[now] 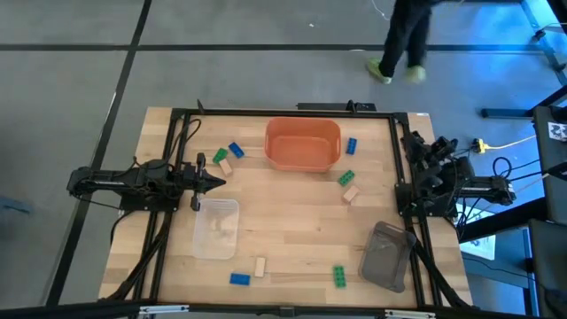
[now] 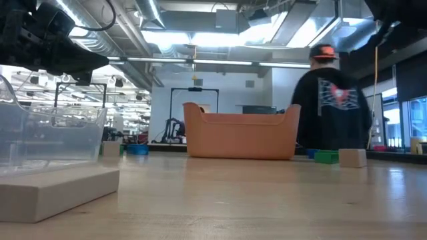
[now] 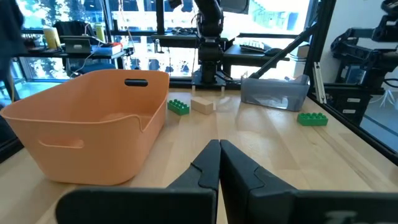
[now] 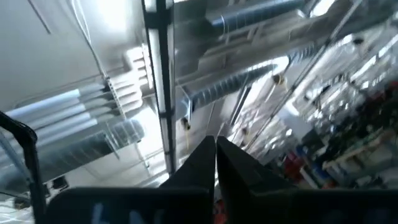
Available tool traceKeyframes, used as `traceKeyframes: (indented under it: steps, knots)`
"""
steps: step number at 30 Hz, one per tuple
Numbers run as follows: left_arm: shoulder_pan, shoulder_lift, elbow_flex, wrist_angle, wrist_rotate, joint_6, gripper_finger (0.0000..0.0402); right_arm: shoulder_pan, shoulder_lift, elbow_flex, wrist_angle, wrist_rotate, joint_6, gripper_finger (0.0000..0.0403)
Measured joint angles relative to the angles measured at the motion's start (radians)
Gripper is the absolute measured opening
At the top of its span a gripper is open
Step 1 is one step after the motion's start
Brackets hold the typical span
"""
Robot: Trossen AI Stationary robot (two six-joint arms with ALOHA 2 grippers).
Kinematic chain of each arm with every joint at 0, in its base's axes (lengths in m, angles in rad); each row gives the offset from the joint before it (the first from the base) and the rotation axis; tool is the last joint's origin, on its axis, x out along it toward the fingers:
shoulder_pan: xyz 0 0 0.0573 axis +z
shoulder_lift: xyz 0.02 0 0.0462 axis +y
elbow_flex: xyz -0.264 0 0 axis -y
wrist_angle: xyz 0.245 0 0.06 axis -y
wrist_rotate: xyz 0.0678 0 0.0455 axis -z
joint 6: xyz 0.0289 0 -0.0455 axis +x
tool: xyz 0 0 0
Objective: Sort & place blocks by color
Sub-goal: Put the top right blue game piece into the orange bin
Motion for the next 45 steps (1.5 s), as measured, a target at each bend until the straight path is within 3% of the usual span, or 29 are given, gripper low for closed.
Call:
traceKeyframes:
  steps: [6, 11, 15, 19, 24, 28, 32, 36, 45]
  knots:
    - [0.0, 0.0, 0.0, 0.0, 0.0, 0.0, 0.0, 0.0, 0.194, 0.132, -0.094, -0.061, 0.051, 0.0019]
    - [0.0, 0.0, 0.0, 0.0, 0.0, 0.0, 0.0, 0.0, 0.343, 0.233, -0.144, 0.165, 0.047, 0.0019]
    - [0.0, 0.0, 0.0, 0.0, 0.0, 0.0, 0.0, -0.01, 0.42, 0.36, -0.459, 0.255, 0.095, 0.0034]
    - [0.0, 0.0, 0.0, 0.0, 0.0, 0.0, 0.0, -0.092, 0.522, 0.515, -0.895, 0.26, 0.276, 0.0091]
    - [0.0, 0.0, 0.0, 0.0, 0.0, 0.0, 0.0, -0.274, 0.678, 0.683, -1.26, 0.156, 0.41, 0.0179]
    - [0.0, 0.0, 0.0, 0.0, 0.0, 0.0, 0.0, -0.45, 0.825, 0.782, -1.431, 0.026, 0.437, 0.0218]
    - [0.0, 0.0, 0.0, 0.0, 0.0, 0.0, 0.0, -0.604, 0.962, 0.83, -1.543, -0.129, 0.484, 0.0225]
    - [0.0, 0.0, 0.0, 0.0, 0.0, 0.0, 0.0, -0.688, 1.068, 0.821, -1.565, -0.255, 0.516, 0.0226]
    - [0.0, 0.0, 0.0, 0.0, 0.0, 0.0, 0.0, -0.721, 1.272, 0.81, -1.562, -0.237, 0.512, 0.0226]
